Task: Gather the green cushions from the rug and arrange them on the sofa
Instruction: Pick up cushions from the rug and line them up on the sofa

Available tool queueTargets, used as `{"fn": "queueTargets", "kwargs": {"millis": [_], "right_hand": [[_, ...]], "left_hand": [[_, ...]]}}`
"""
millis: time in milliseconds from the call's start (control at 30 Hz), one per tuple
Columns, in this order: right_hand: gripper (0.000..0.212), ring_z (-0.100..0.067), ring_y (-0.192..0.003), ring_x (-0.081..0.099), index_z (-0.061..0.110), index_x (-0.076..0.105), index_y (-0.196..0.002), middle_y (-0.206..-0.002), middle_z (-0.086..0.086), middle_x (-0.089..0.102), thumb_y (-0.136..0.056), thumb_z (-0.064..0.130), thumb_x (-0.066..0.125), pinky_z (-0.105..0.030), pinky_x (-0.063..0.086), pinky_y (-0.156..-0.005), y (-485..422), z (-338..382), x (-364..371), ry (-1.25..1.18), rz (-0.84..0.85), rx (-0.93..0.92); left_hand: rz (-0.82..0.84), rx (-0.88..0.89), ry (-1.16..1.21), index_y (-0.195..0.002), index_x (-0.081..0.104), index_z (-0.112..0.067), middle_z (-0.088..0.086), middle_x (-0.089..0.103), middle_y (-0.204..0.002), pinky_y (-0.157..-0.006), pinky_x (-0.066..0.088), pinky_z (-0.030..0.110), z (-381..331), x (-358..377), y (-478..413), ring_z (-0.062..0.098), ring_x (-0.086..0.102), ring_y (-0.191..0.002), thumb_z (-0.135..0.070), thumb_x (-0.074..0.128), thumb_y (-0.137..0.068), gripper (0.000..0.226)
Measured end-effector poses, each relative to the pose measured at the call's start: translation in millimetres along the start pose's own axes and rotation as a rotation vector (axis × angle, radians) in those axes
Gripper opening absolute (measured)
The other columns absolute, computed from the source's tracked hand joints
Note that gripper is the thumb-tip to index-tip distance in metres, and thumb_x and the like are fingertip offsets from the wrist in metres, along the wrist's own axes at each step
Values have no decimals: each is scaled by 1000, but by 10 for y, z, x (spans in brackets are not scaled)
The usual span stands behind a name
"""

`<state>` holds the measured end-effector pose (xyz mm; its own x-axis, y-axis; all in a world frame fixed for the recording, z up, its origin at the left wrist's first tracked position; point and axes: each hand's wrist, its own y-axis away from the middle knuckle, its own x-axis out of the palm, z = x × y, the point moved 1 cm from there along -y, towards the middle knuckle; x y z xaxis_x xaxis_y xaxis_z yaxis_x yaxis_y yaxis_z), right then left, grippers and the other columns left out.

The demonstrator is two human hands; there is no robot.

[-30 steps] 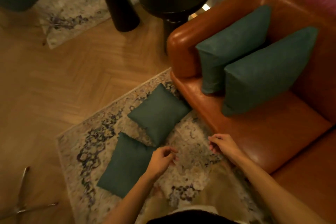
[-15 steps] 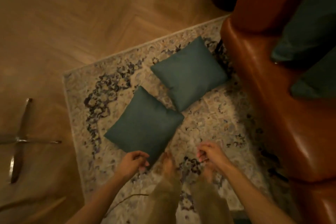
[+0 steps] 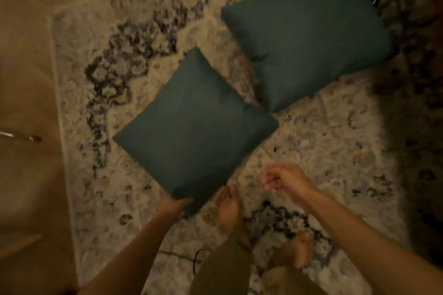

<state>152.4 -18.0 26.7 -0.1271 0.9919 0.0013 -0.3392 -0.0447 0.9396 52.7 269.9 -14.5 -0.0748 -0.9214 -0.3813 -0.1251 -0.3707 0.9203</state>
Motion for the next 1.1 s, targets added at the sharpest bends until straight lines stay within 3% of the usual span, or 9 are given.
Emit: {"fn": "queueTargets", "kwargs": {"millis": [67,200,367,467,667,800,867,967,1100], "right_hand": [[14,-16,-45,56,6,61,-82,-59,-9,64,-92,3,51,-22,38,-46,-127,-116,56,43,6,15],[13,-21,-55,55,6,61,-83,-68,-11,64,-93,6,54,-25,39,-52,-167,-183,154,127,40,26],[18,-21,-56,58,7,63,-81,-70,-11,65,-95,14,53,-27,40,-55,-75,-228,252,130,44,26],[13,-21,-63,59,6,65,-93,-76,-11,66,-94,13,54,-27,43,-57,63,-250,227,115,30,58],[17,-29,-104,62,13,64,-109,-109,-15,68,-95,18,56,-36,51,-77,584,-193,186,-14,19,146],[37,-25,-102,58,10,55,-128,-112,-10,60,-94,26,59,-39,49,-85,1103,-63,216,4,17,197],[58,-29,-115,54,15,46,-135,-132,-11,52,-89,45,63,-44,48,-91,1390,-35,237,-2,22,263],[92,-39,-136,38,25,34,-148,-152,-12,35,-73,67,67,-61,37,-102,1727,-69,300,-200,98,447],[62,-43,-125,49,16,50,-127,-124,-12,56,-80,52,69,-66,41,-93,2177,80,254,-573,175,469]], "left_hand": [[35,-74,68,-120,52,-5,11,57,-116,-88,53,44,161,195,-197,26,55,-93,-13,74,-79,47],[-62,-143,194,-117,52,-3,15,61,-107,-79,57,42,333,293,-533,29,62,-81,-17,75,-77,48],[-188,177,-335,-85,67,0,19,70,-87,-71,58,45,216,18,-561,34,67,-82,-15,62,-77,17],[-74,285,-437,-60,65,-6,15,70,-66,-62,60,44,-76,-133,-199,29,70,-66,-11,59,-75,17],[253,250,-339,-66,53,-2,9,69,-56,-53,57,33,-471,-438,782,19,70,-53,-2,57,-91,25],[379,321,-375,-69,54,-2,17,73,-74,-62,57,37,-787,-446,1449,21,71,-59,-6,56,-92,23],[427,356,-354,-67,53,-3,19,74,-82,-57,55,32,-984,-392,1819,20,70,-59,-6,55,-92,26],[464,374,-263,-64,53,-4,12,73,-71,-46,53,24,-1206,-336,2258,17,69,-54,-4,55,-92,28],[507,325,-160,-70,54,-4,10,74,-71,-47,55,26,-1263,-380,2722,18,71,-55,-6,56,-92,22]]}}
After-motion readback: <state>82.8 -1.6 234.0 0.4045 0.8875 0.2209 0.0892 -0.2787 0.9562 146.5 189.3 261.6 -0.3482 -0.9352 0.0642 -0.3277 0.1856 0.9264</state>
